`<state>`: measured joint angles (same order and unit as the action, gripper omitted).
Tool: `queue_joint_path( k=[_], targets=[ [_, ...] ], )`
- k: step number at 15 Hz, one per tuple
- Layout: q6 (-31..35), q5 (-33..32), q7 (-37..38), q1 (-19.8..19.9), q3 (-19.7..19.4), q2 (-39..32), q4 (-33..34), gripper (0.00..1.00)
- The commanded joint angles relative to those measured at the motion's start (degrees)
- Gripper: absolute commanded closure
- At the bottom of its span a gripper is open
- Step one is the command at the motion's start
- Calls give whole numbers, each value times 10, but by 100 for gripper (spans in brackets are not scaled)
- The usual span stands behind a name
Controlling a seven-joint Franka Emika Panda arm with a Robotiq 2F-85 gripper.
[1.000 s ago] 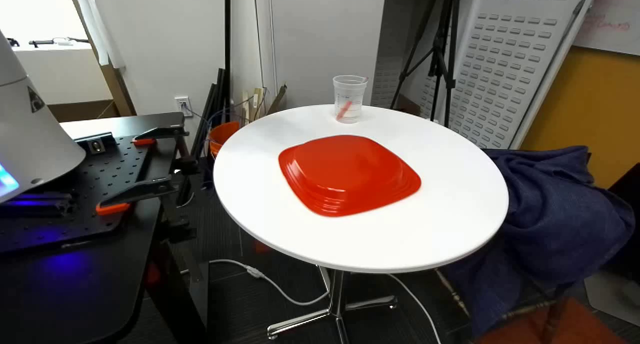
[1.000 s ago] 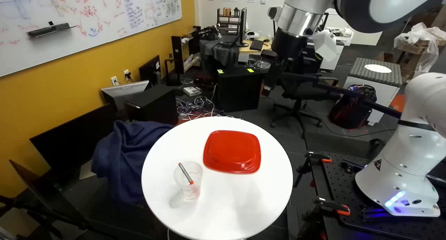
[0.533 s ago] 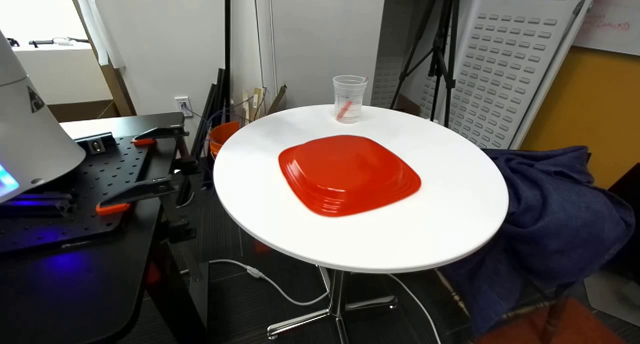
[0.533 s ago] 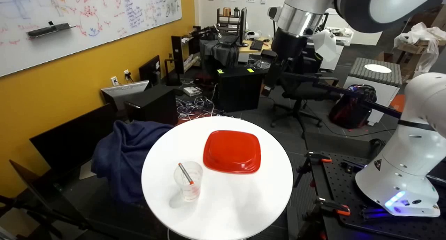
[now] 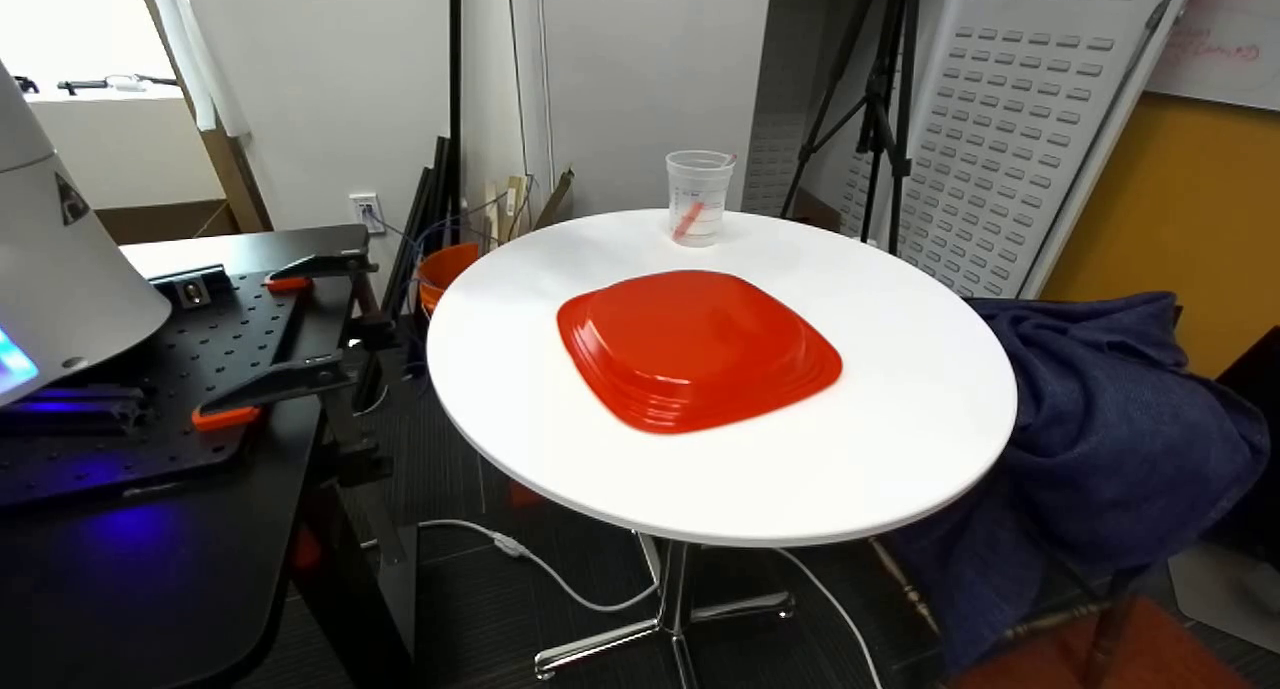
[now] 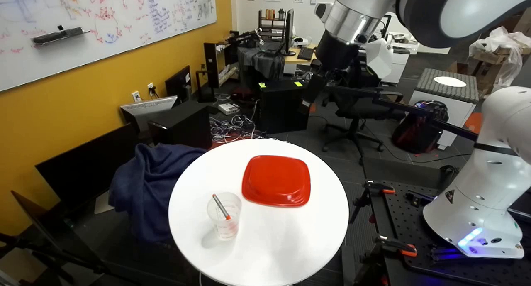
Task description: Take the pen out of the cup and put it on the table
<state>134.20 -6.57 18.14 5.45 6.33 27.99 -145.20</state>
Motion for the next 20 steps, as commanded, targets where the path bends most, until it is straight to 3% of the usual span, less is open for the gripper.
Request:
queue_joint_path(
  k=[1, 4, 7, 11, 12, 20],
  targets=[
    [82, -42, 96, 18, 51, -52, 18, 0],
    [139, -114, 197, 47, 101, -95, 31, 0],
    [156, -210, 311, 68, 139, -142, 57, 0],
    [136, -342, 433, 48, 134, -209, 106, 0],
    [135, -359, 446, 70, 159, -225, 118, 0],
    [142, -475, 524, 48, 156, -342, 208, 0]
  ],
)
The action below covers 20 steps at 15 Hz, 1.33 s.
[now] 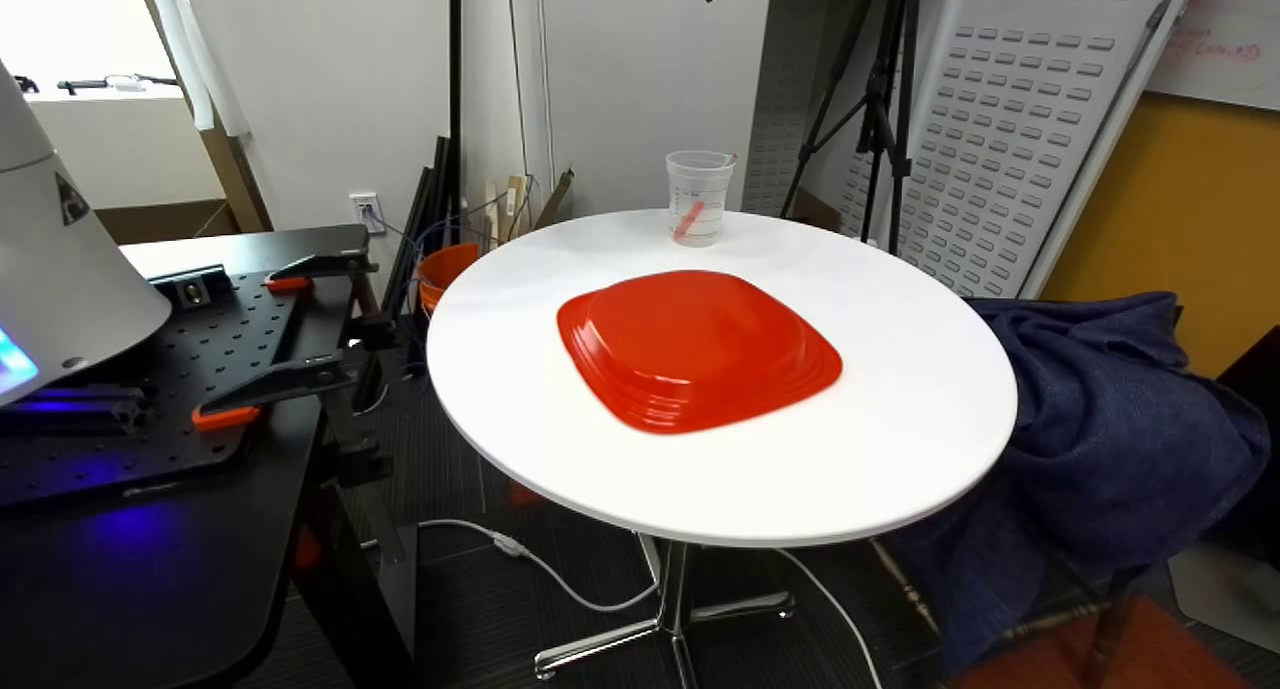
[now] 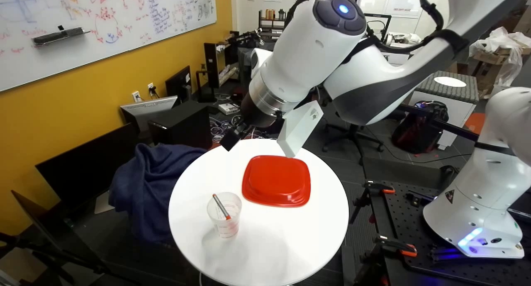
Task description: Take the pen out of the cup and put it on the table
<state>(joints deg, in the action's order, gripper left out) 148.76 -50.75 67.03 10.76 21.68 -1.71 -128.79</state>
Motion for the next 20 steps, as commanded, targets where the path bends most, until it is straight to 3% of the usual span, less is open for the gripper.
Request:
queue_joint_path(
  k=[1, 3, 10, 20],
  targets=[
    [-5, -40, 40, -8, 2, -58, 53, 0],
    [0, -25, 20, -4, 0, -39, 31, 0],
    [0, -29, 21, -8, 0, -65, 51, 0],
    [9, -344, 312, -20, -23, -160, 84, 0]
  ],
)
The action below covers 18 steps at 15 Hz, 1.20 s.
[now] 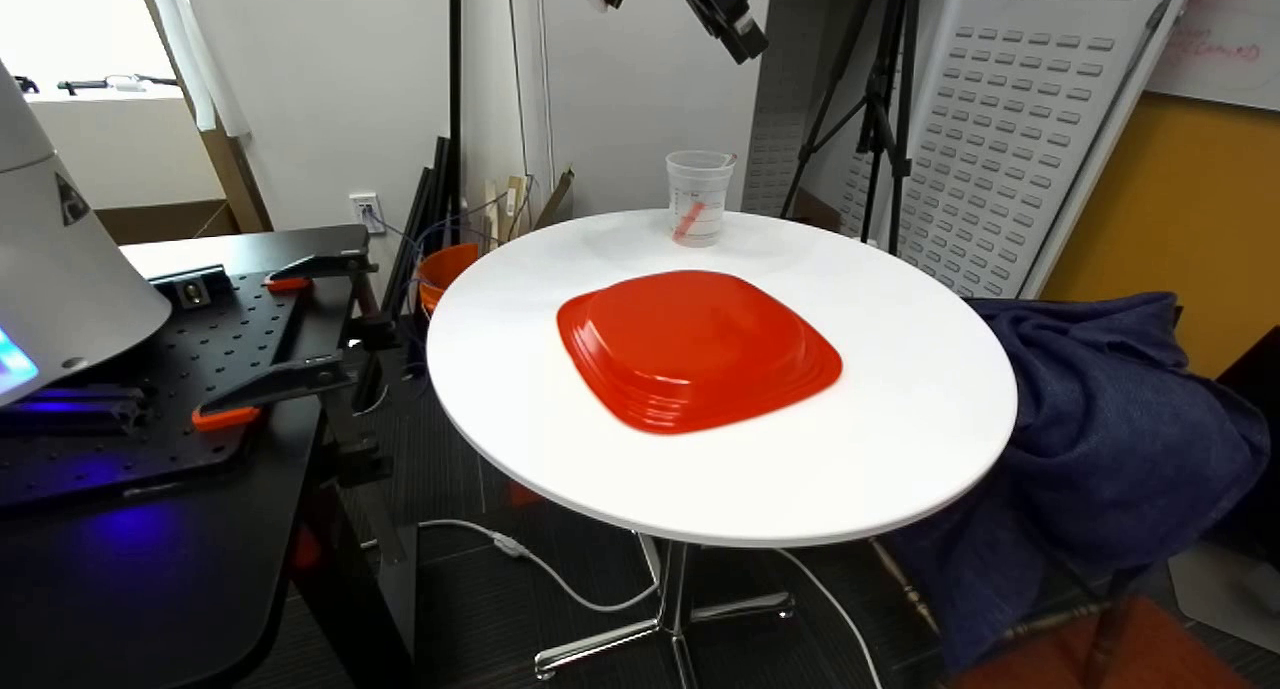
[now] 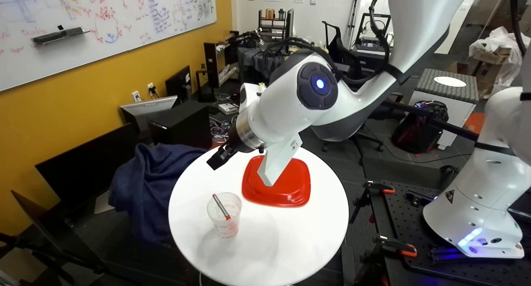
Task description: Take the pen out of the cup and put it on the table
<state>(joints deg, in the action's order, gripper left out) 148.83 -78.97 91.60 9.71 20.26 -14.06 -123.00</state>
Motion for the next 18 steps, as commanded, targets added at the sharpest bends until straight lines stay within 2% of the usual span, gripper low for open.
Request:
queue_joint_path(
  k=[1, 4, 8, 10, 14, 18],
  targets=[
    [11, -83, 88, -8, -8, -48, 30, 0],
    [30, -138, 138, -5, -5, -75, 43, 0],
    [89, -211, 193, 4, 0, -96, 60, 0],
    [117, -220, 198, 8, 3, -101, 65, 0],
    [168, -168, 156, 14, 5, -107, 57, 0],
    [174, -68, 90, 15, 11, -109, 36, 0]
  ],
)
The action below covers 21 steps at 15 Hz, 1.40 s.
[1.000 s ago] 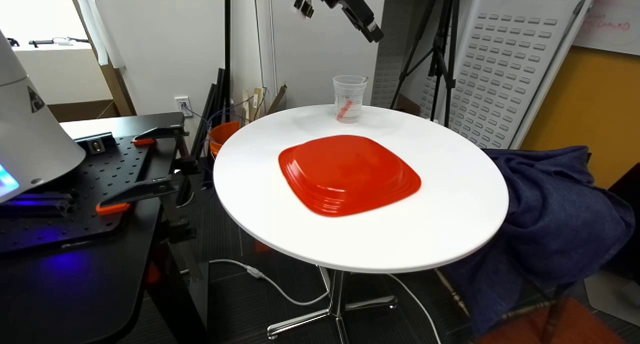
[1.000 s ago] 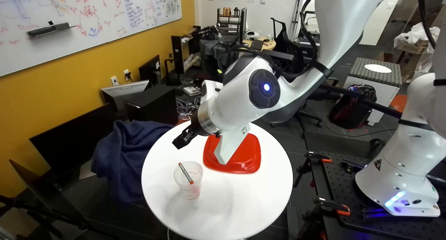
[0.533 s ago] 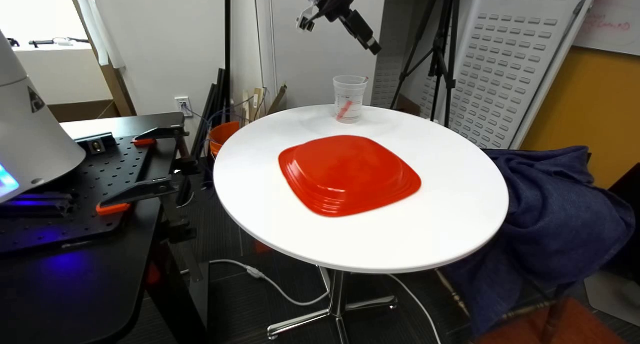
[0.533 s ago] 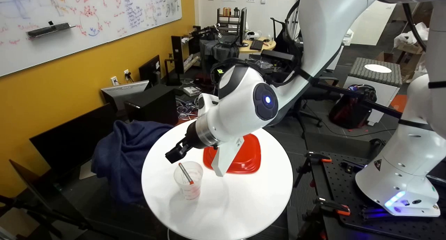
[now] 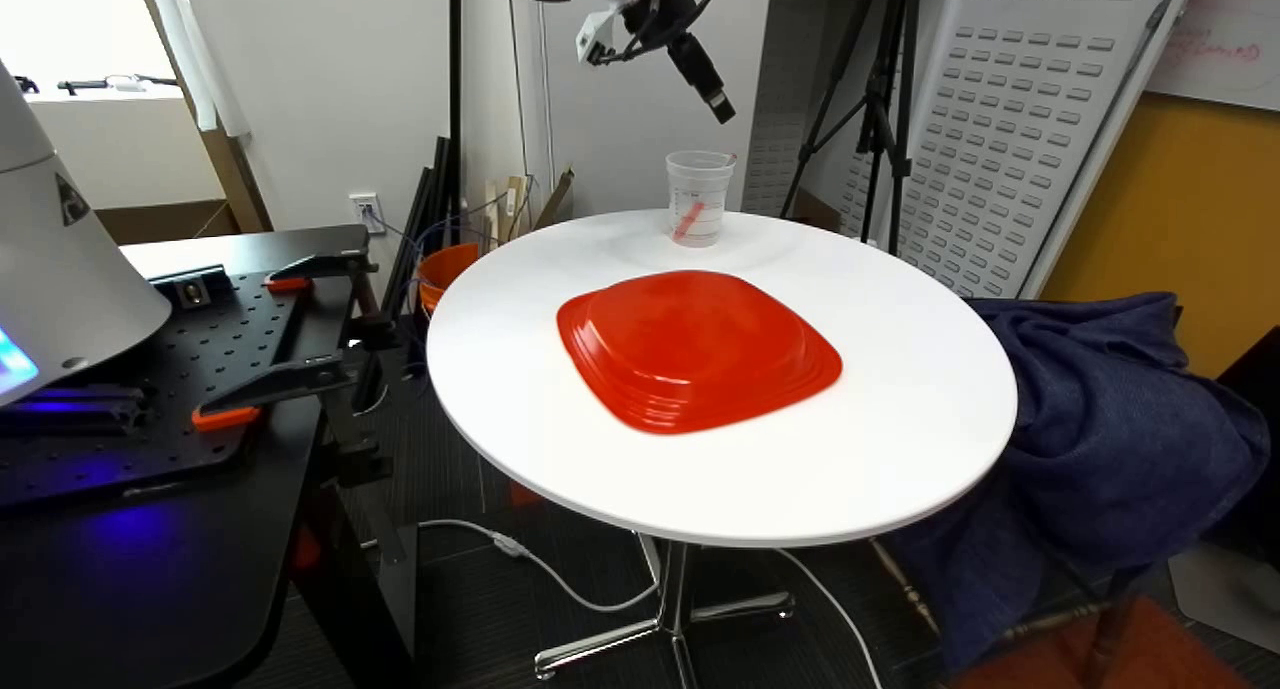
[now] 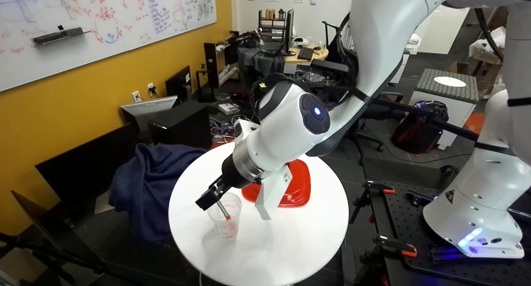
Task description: Take the pen out of the cup and put it on the table
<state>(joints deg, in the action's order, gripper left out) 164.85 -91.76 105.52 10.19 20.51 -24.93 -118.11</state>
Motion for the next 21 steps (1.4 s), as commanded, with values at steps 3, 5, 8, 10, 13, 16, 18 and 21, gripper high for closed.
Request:
queue_joint_path(
  k=[3, 5, 8, 10, 13, 16, 18, 21],
  targets=[
    [3, 133, -99, 12, 18, 1, -27, 0],
    [-3, 176, -128, 14, 25, 3, -34, 0],
    [-11, 237, -169, 18, 34, 3, -40, 4],
    [-24, 270, -192, 20, 36, 2, -38, 7],
    [-56, 304, -211, 16, 32, 3, -32, 8],
    [-83, 327, -233, 16, 31, -5, -21, 12],
    [-99, 339, -253, 16, 32, -11, -13, 16],
    [-114, 350, -276, 15, 31, -14, -5, 19]
  ],
)
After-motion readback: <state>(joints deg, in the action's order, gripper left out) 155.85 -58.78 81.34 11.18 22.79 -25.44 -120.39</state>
